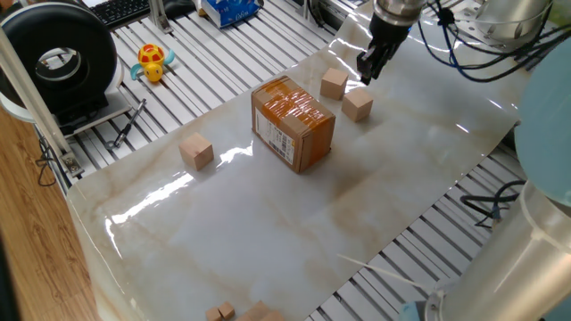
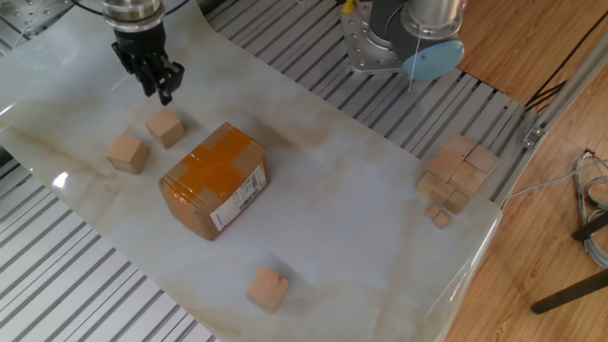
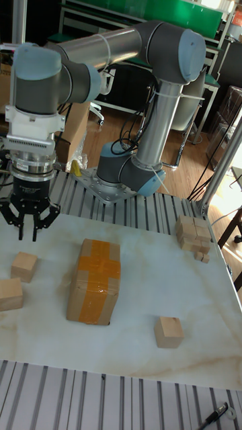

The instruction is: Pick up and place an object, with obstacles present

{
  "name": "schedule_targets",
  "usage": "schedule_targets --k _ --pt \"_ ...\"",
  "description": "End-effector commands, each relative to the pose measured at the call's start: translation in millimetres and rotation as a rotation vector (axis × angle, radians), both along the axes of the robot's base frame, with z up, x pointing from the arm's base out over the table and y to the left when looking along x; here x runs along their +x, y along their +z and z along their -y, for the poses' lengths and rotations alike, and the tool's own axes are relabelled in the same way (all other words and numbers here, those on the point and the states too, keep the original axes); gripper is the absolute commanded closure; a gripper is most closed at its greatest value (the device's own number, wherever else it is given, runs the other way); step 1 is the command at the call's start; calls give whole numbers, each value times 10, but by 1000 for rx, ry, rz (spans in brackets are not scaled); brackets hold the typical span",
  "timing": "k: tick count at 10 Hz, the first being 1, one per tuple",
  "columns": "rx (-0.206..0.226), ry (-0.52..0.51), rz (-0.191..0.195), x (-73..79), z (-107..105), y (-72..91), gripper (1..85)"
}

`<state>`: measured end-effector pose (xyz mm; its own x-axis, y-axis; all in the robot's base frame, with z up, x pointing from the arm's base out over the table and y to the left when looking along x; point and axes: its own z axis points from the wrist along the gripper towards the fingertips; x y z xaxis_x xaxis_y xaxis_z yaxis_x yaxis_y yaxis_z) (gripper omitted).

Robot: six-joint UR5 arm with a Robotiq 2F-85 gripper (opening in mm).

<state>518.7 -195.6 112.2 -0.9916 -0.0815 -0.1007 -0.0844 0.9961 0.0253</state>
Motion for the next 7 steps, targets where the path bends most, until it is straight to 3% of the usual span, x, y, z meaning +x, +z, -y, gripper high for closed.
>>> schedule_targets --k 1,2,5,6,7 --pt "3 13 7 17 -7 93 843" --pt "15 13 10 7 -68 122 843" --pt "24 -40 -38 -187 -609 757 843" --pt "11 -44 -23 -149 -679 827 843" --pt "-23 -40 -2 -98 -591 830 843"
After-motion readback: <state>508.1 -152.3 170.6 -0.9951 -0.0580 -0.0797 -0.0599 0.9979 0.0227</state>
